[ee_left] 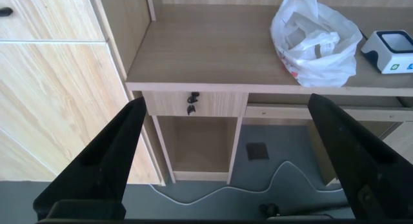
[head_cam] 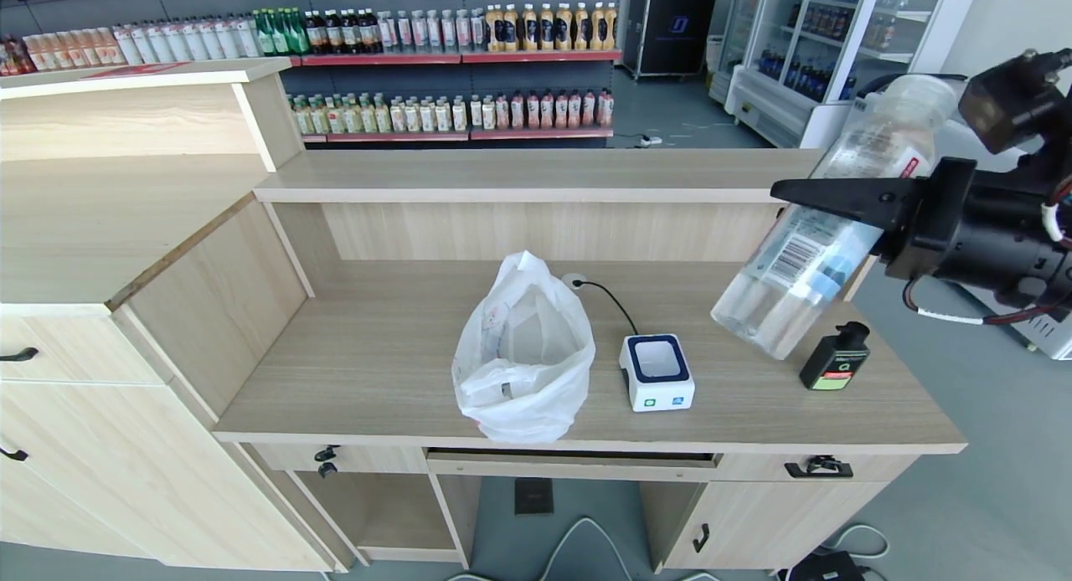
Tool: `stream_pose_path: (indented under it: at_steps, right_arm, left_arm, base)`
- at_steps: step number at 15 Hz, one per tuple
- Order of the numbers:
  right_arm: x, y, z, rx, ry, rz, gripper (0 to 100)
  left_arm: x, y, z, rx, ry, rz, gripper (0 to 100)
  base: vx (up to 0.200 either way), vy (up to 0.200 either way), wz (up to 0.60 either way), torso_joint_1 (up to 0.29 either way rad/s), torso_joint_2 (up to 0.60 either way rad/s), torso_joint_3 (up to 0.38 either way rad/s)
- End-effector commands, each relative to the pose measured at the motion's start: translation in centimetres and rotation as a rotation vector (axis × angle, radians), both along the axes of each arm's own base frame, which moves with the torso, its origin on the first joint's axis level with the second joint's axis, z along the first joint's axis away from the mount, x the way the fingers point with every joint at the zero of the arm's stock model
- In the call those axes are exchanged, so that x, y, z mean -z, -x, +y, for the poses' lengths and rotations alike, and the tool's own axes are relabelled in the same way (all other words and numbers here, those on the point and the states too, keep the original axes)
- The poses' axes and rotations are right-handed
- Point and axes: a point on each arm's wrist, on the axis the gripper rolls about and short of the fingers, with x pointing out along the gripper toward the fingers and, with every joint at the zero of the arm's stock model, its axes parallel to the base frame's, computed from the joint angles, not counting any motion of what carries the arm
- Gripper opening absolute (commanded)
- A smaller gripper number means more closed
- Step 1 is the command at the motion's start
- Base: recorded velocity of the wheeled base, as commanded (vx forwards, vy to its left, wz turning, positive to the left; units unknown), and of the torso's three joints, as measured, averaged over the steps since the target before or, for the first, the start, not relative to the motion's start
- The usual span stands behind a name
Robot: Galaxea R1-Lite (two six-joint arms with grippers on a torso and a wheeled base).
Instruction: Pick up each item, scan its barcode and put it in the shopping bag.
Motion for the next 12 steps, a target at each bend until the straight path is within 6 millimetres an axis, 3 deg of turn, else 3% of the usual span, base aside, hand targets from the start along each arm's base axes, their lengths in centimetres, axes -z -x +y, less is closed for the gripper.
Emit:
stream_pose_path:
  at_steps: [1, 7, 12]
  right_arm:
    - [-2.0, 6.5, 0.6, -0.175, -0.058, -0.072, 0]
    - [-0.3, 8.6, 0.6, -0.235, -0.036, -0.066, 0]
    - [-0.9, 10.1, 0.4, -0.323, -0.045, -0.108, 0]
  left_arm:
    - [0.0, 0.0, 0.0, 0.001, 0.0, 0.0, 100]
    - [0.0, 0.0, 0.0, 0.0, 0.0, 0.0, 100]
    - [0.0, 0.0, 0.0, 0.0, 0.0, 0.0, 100]
  base:
    - [0.0, 0.0, 0.0, 0.0, 0.0, 0.0]
    - [0.0, 0.0, 0.0, 0.0, 0.0, 0.0]
    - [0.0, 0.0, 0.0, 0.0, 0.0, 0.0]
